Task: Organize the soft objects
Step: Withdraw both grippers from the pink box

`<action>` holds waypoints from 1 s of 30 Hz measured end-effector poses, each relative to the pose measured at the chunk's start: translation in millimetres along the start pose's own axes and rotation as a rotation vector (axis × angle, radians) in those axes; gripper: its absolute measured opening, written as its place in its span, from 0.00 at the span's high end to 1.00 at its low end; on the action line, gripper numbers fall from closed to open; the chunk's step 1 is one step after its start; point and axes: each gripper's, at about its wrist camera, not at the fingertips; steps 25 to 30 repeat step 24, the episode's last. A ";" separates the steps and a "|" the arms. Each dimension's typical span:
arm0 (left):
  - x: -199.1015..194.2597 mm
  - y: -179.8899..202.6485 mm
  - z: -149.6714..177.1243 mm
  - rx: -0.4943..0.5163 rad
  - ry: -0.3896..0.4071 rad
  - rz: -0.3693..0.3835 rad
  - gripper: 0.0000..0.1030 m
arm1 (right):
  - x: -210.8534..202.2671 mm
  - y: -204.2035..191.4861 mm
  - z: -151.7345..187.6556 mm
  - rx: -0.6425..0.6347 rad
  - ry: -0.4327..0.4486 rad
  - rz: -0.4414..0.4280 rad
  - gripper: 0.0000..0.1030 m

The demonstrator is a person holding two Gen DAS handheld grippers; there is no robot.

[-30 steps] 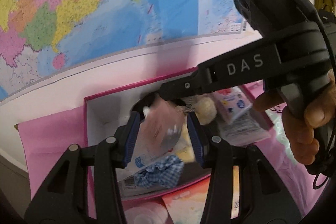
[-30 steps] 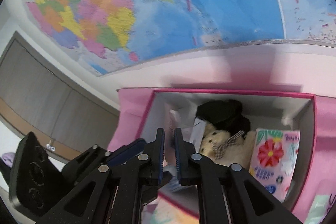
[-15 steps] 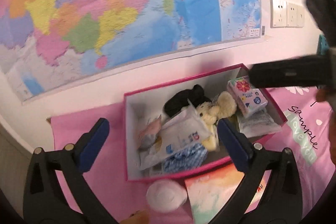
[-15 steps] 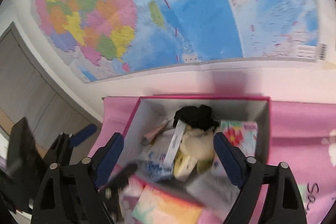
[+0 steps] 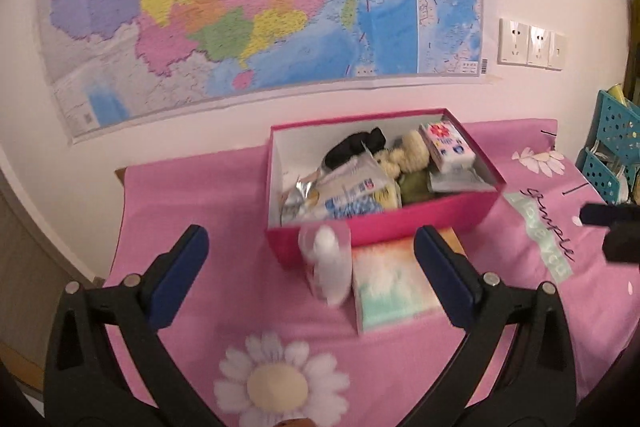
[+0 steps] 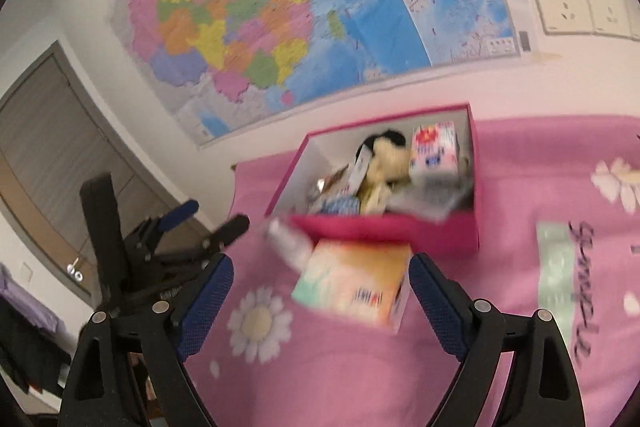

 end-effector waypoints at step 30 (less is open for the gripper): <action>-75.7 -0.3 94.7 -0.045 0.026 -0.012 0.00 | -58.9 -23.6 133.9 0.028 -0.009 -0.012 0.11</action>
Point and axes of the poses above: each gripper's, at about its wrist camera, not at the fingertips, and x roughly the way its jaws point, y to its right, z to its underside, and after that the axes turned 3 degrees about z, right-handed
